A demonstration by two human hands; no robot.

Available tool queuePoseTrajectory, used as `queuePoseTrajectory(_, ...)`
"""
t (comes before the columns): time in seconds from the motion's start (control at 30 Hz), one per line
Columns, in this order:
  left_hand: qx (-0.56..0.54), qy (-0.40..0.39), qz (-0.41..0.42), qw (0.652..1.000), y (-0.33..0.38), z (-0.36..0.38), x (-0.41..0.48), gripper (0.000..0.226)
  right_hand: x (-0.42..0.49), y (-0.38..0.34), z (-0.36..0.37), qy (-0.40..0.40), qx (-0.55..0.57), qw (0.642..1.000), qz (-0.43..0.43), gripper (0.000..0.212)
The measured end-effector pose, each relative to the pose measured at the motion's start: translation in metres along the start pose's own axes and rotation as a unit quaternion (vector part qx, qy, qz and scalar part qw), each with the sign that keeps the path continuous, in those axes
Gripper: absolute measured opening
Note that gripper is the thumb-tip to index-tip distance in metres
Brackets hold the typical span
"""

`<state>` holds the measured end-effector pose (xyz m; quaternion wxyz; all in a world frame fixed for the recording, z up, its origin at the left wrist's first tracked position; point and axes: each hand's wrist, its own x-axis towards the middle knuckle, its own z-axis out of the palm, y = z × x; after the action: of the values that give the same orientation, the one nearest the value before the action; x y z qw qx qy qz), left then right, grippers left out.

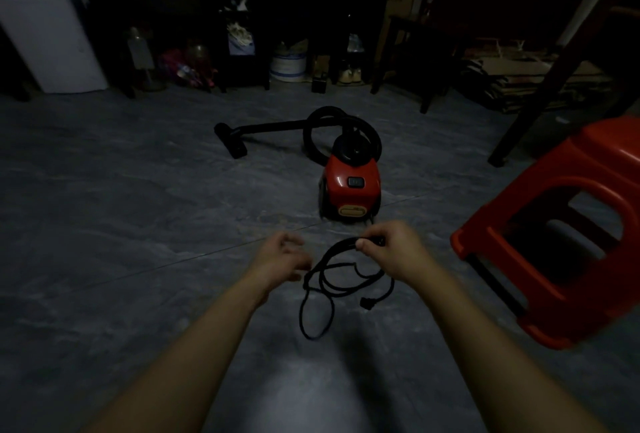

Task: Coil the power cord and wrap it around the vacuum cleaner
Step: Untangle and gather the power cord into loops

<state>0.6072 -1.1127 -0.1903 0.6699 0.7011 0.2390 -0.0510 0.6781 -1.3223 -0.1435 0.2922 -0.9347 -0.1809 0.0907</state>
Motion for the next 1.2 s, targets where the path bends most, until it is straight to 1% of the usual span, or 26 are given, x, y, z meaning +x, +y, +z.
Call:
queuePoseTrajectory(0.07, 0.083, -0.003, -0.037, 0.996, -0.006, -0.001, -0.001, 0.007, -0.001, 0.002, -0.003, 0.004, 0.021, 1.000, -0.002, 0.012)
queuePoseTrajectory(0.13, 0.120, -0.008, -0.089, 0.989, -0.009, 0.000, -0.004, 0.022, -0.002, 0.003, -0.006, 0.018, 0.039, 0.999, -0.003, 0.010)
queuePoseTrajectory(0.17, 0.115, -0.013, -0.111, 0.987, -0.009, 0.001, -0.006, 0.029, -0.002, 0.003, -0.008, 0.025, 0.048, 0.999, -0.003, 0.010)
queuePoseTrajectory(0.23, 0.072, -0.027, -0.129, 0.989, -0.007, 0.004, -0.008, 0.038, -0.003, 0.002, -0.009, 0.032, 0.062, 0.998, -0.005, 0.009)
queuePoseTrajectory(0.27, 0.040, -0.032, -0.124, 0.991, -0.006, 0.005, -0.008, 0.039, -0.003, 0.001, -0.009, 0.031, 0.069, 0.997, -0.006, 0.008)
queuePoseTrajectory(0.33, -0.033, -0.032, -0.099, 0.994, -0.005, 0.008, -0.005, 0.032, -0.004, -0.001, -0.012, 0.021, 0.087, 0.996, -0.013, 0.007)
queuePoseTrajectory(0.43, -0.137, -0.014, -0.070, 0.988, -0.007, 0.007, 0.005, 0.027, -0.007, -0.003, -0.017, 0.002, 0.096, 0.995, -0.029, 0.009)
queuePoseTrajectory(0.5, -0.167, 0.003, -0.064, 0.984, -0.009, 0.005, 0.010, 0.028, -0.010, -0.003, -0.018, -0.013, 0.097, 0.995, -0.036, 0.010)
queuePoseTrajectory(0.6, -0.186, 0.030, -0.055, 0.980, -0.009, 0.008, 0.011, 0.022, -0.014, -0.002, -0.016, -0.035, 0.087, 0.995, -0.035, 0.009)
queuePoseTrajectory(0.73, -0.124, 0.063, 0.012, 0.990, -0.005, 0.015, 0.008, 0.013, -0.015, 0.005, -0.017, -0.015, 0.080, 0.996, -0.021, 0.010)
queuePoseTrajectory(0.87, 0.012, 0.068, 0.105, 0.992, -0.009, 0.009, 0.009, 0.002, -0.012, 0.023, -0.024, 0.039, 0.072, 0.996, 0.021, 0.011)
queuePoseTrajectory(0.93, 0.076, 0.067, 0.151, 0.983, -0.017, -0.001, 0.013, 0.010, -0.009, 0.037, -0.027, 0.066, 0.072, 0.994, 0.044, 0.012)
queuePoseTrajectory(0.97, 0.099, 0.074, 0.159, 0.980, -0.021, -0.007, 0.017, 0.012, -0.008, 0.043, -0.027, 0.077, 0.073, 0.993, 0.052, 0.013)
queuePoseTrajectory(1.03, 0.139, 0.090, 0.159, 0.973, -0.031, -0.019, 0.021, 0.008, -0.008, 0.054, -0.023, 0.085, 0.065, 0.991, 0.079, 0.012)
queuePoseTrajectory(1.13, 0.202, 0.099, 0.152, 0.962, -0.051, -0.038, 0.029, 0.012, -0.009, 0.070, -0.008, 0.070, 0.021, 0.991, 0.116, 0.011)
queuePoseTrajectory(1.2, 0.220, 0.101, 0.149, 0.959, -0.064, -0.050, 0.033, 0.013, -0.008, 0.080, 0.002, 0.058, -0.006, 0.990, 0.132, 0.014)
